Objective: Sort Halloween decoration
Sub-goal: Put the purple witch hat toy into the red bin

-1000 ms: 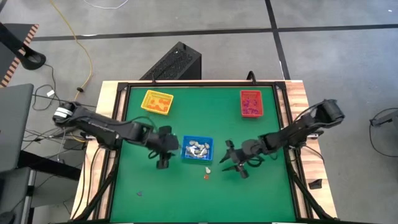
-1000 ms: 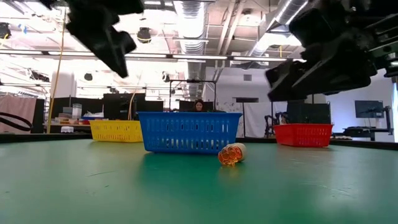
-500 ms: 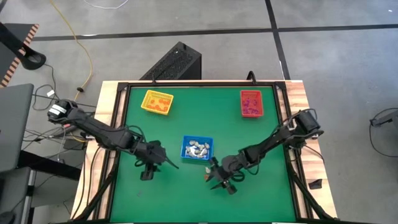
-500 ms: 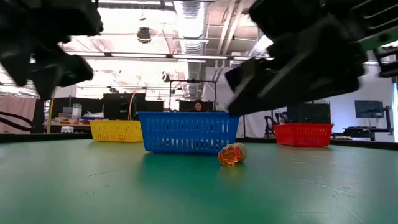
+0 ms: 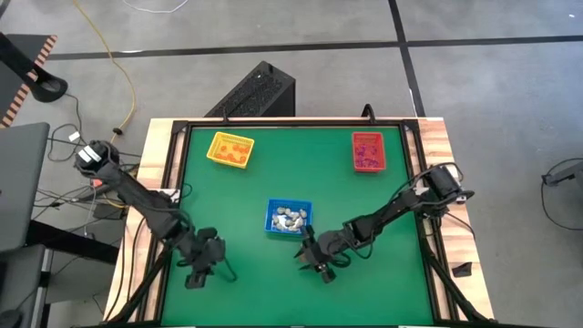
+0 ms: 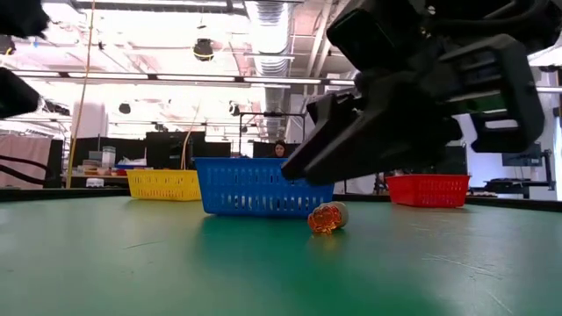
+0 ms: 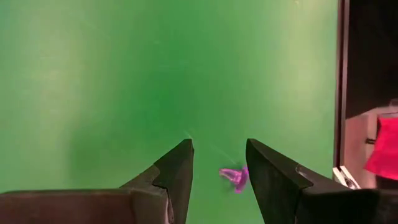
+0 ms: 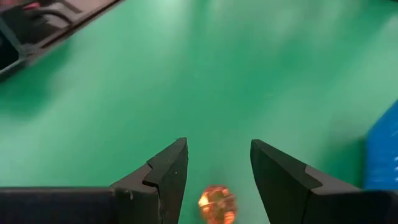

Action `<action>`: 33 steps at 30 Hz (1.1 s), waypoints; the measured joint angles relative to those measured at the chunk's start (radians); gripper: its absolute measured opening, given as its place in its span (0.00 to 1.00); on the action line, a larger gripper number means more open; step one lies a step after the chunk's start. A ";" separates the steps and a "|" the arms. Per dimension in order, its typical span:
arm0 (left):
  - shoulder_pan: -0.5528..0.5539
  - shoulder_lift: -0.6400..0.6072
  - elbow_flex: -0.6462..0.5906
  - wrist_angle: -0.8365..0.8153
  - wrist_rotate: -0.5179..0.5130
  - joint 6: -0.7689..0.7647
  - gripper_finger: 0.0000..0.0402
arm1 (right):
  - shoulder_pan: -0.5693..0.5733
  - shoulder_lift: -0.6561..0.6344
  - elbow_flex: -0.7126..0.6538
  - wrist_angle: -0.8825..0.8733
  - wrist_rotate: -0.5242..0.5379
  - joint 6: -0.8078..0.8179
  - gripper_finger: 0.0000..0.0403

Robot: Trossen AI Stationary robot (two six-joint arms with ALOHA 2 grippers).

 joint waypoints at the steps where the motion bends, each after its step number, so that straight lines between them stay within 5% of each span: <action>1: -0.028 0.000 0.000 0.002 -0.020 -0.016 0.34 | 0.003 0.000 0.000 0.003 0.029 0.000 0.51; 18: -0.395 0.048 0.000 -0.022 -0.340 -0.179 0.34 | 0.079 -0.002 0.108 -0.050 0.191 0.031 0.51; 33: -0.413 0.254 0.003 0.111 -0.307 -0.101 0.34 | 0.097 -0.003 0.112 -0.077 0.192 0.176 0.51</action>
